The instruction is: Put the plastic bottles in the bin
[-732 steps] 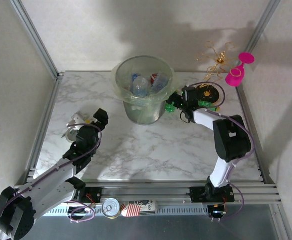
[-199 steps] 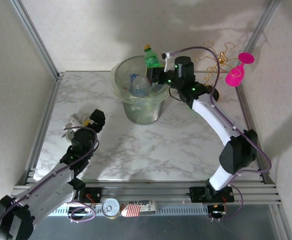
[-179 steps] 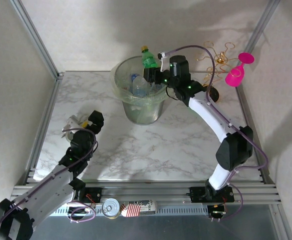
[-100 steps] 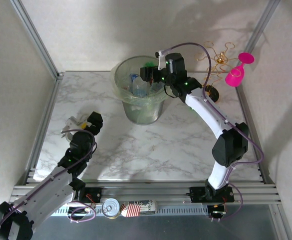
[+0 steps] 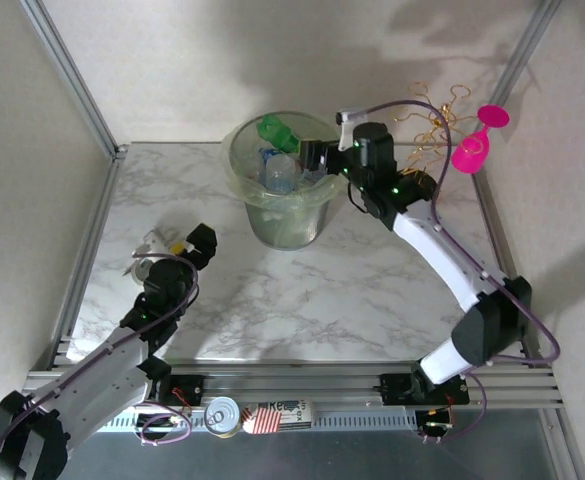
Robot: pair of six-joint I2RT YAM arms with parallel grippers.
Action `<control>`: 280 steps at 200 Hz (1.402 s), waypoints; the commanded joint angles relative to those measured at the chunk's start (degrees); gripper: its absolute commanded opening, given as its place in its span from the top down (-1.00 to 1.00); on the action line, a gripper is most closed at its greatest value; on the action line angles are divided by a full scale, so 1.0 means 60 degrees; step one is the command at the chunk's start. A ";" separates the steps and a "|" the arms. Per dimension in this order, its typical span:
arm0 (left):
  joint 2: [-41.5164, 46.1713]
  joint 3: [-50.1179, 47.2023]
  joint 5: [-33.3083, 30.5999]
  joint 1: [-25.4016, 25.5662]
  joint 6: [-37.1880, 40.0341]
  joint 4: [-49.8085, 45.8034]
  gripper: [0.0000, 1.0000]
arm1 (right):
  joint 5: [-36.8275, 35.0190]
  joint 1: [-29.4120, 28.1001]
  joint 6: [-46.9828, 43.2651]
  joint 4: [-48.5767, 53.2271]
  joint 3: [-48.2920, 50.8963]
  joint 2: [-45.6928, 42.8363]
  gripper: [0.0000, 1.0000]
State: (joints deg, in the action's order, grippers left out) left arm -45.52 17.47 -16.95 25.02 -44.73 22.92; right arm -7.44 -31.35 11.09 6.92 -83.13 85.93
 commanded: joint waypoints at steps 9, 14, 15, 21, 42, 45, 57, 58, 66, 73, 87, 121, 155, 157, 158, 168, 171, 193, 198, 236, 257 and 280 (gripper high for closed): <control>-0.0408 0.0462 0.0887 0.0004 0.0324 0.0927 -0.99 | -0.1225 0.0205 -0.0009 -0.0649 0.1272 -0.1047 -0.97; -0.0499 0.0493 0.0938 0.0027 0.0329 0.1000 -0.99 | -0.1282 0.0281 0.0050 -0.0597 0.1475 -0.1157 -0.97; -0.0507 0.0504 0.0951 0.0031 0.0332 0.1015 -0.99 | -0.1295 0.0292 0.0060 -0.0582 0.1513 -0.1191 -0.97; -0.0615 0.0563 0.1010 0.0060 0.0360 0.1075 -0.99 | -0.1361 0.0400 0.0149 -0.0516 0.1761 -0.1358 -0.98; -0.0987 0.0810 0.1091 0.0185 0.0422 0.1204 -0.99 | -0.1542 0.0783 0.0551 -0.0308 0.2724 -0.1922 -0.97; -0.1040 0.0856 0.1085 0.0202 0.0444 0.1212 -0.99 | -0.1548 0.0838 0.0630 -0.0284 0.2878 -0.2003 -0.97; -0.1181 0.0988 0.1007 0.0265 0.0509 0.1226 -0.99 | -0.1522 0.1113 0.0944 -0.0245 0.3509 -0.2332 -0.97; -0.1199 0.0993 0.1001 0.0267 0.0518 0.1223 -0.99 | -0.1518 0.1148 0.0976 -0.0245 0.3563 -0.2365 -0.98; -0.1243 0.1078 0.0913 0.0298 0.0548 0.1231 -0.99 | -0.1492 0.1337 0.1198 -0.0266 0.3986 -0.2556 -0.97; -0.1275 0.1117 0.0814 0.0312 0.0559 0.1238 -0.99 | -0.1479 0.1551 0.1375 -0.0320 0.4311 -0.2711 -0.98; -0.1291 0.1174 0.0544 0.0313 0.0528 0.1271 -0.99 | -0.1382 0.1973 0.1719 -0.0405 0.4955 -0.2880 -0.98; -0.1365 0.1311 0.0168 0.0316 0.0554 0.1287 -0.99 | -0.0813 0.3058 0.2054 -0.0459 0.5642 -0.2543 -0.97; -0.1352 0.1453 0.0203 0.0328 0.0563 0.1063 -0.99 | -0.0217 0.4039 0.0271 -0.0538 0.5295 -0.1500 -0.97; -0.1357 0.1442 0.0196 0.0328 0.0565 0.1049 -0.99 | -0.0193 0.4098 0.0168 -0.0538 0.5252 -0.1426 -0.97; -0.1353 0.1447 0.0199 0.0328 0.0560 0.1039 -0.99 | -0.0172 0.4127 0.0126 -0.0538 0.5232 -0.1392 -0.98; -0.1328 0.1426 0.0188 0.0328 0.0514 0.1002 -0.99 | 0.0074 0.4455 -0.0073 -0.0612 0.5074 -0.1039 -0.98; -0.1325 0.1420 0.0188 0.0328 0.0499 0.1006 -0.99 | 0.0221 0.4562 -0.0085 -0.0662 0.5047 -0.0944 -0.97; -0.1331 0.1365 0.0210 0.0328 0.0413 0.1014 -0.99 | 0.1115 0.5151 -0.0177 -0.1695 0.5189 -0.0443 -0.98; -0.1331 0.1365 0.0217 0.0328 0.0422 0.1018 -0.99 | 0.1220 0.5188 -0.0263 -0.1930 0.5185 -0.0324 -0.97; -0.1347 0.1462 0.0183 0.0328 0.0570 0.0868 -0.99 | 0.1835 0.5258 -0.1288 -0.2427 0.4243 0.1075 -0.98; -0.1306 0.1409 0.0130 0.0328 0.0570 0.0875 -0.99 | 0.2112 0.5284 -0.1728 -0.2326 0.3551 0.1942 -0.98; -0.1291 0.1353 0.0078 0.0327 0.0584 0.0872 -0.99 | 0.2072 0.5272 -0.1956 -0.2643 0.3255 0.2654 -0.98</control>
State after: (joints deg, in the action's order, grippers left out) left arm -53.65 24.64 -15.03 26.55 -42.15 28.42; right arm 3.18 0.19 3.09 -5.98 -61.23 98.52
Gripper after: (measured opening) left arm 0.995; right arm 0.987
